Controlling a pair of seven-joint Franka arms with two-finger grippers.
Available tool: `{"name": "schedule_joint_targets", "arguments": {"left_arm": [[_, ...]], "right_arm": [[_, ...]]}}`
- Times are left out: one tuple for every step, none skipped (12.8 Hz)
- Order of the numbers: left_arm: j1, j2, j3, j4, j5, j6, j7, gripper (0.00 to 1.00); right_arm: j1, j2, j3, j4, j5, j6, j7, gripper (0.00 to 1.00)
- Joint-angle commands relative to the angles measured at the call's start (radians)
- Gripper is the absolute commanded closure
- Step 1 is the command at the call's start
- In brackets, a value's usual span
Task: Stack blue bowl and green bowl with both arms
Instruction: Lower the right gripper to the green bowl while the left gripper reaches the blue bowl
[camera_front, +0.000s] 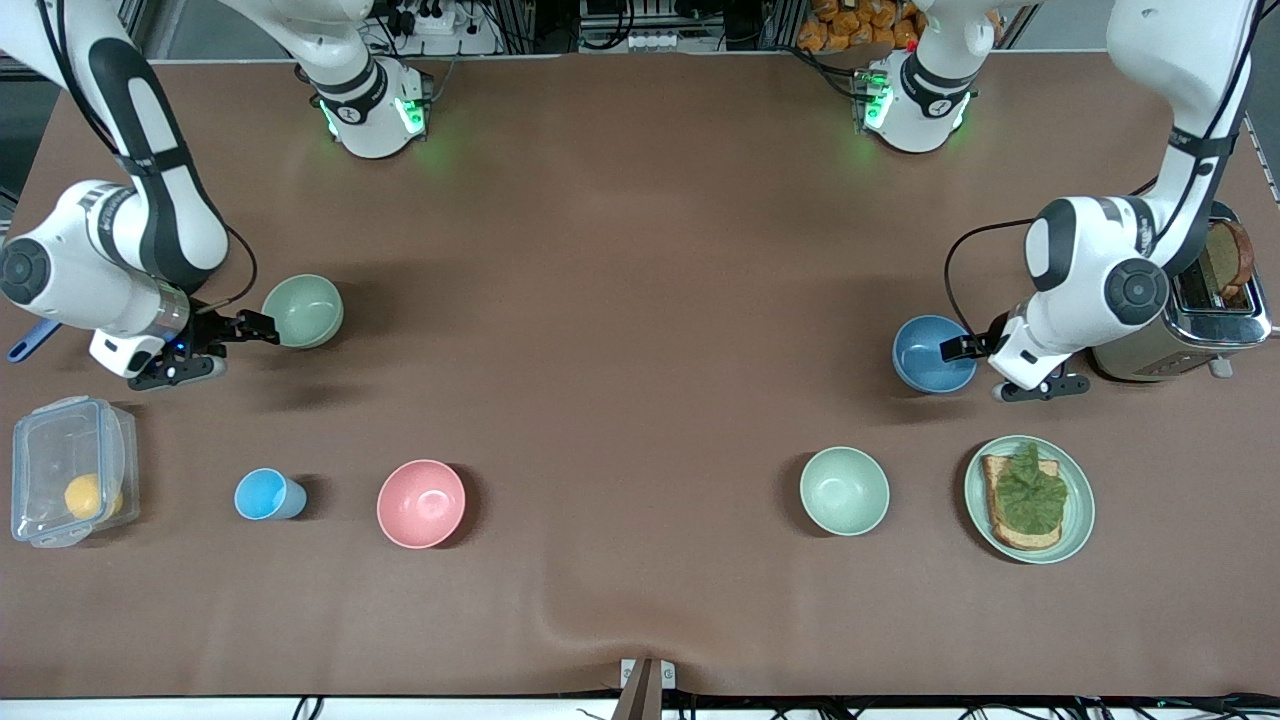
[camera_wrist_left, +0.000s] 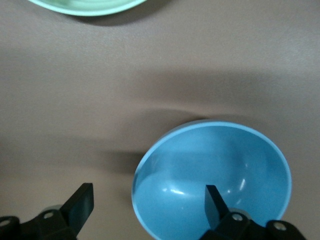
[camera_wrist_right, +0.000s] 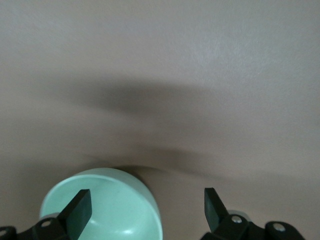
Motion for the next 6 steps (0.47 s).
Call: {"name": "schedule_joint_targets", "arguments": {"left_arm": [[0.005,0.026,-0.004,0.006,-0.008,0.030,0.023,0.06],[0.005,0.028,-0.003,0.006,-0.008,0.030,0.023,0.10],[0.005,0.037,-0.004,0.006,-0.008,0.030,0.023,0.15],[0.005,0.040,-0.004,0.008,-0.008,0.032,0.023,0.22],[0.005,0.040,-0.004,0.009,-0.008,0.030,0.022,0.32],[0.007,0.046,-0.004,0.013,-0.008,0.030,0.021,0.40]], "right_arm": [[-0.031,0.047,0.018,-0.018,0.022,0.026,-0.048,0.11],[-0.033,0.050,0.018,-0.031,0.022,0.028,-0.048,0.17],[-0.033,0.055,0.018,-0.035,0.022,0.026,-0.048,0.21],[-0.033,0.053,0.019,-0.052,0.022,0.026,-0.049,0.26],[-0.033,0.050,0.019,-0.058,0.022,0.020,-0.052,0.27],[-0.034,0.050,0.019,-0.060,0.022,0.019,-0.052,0.36]]}}
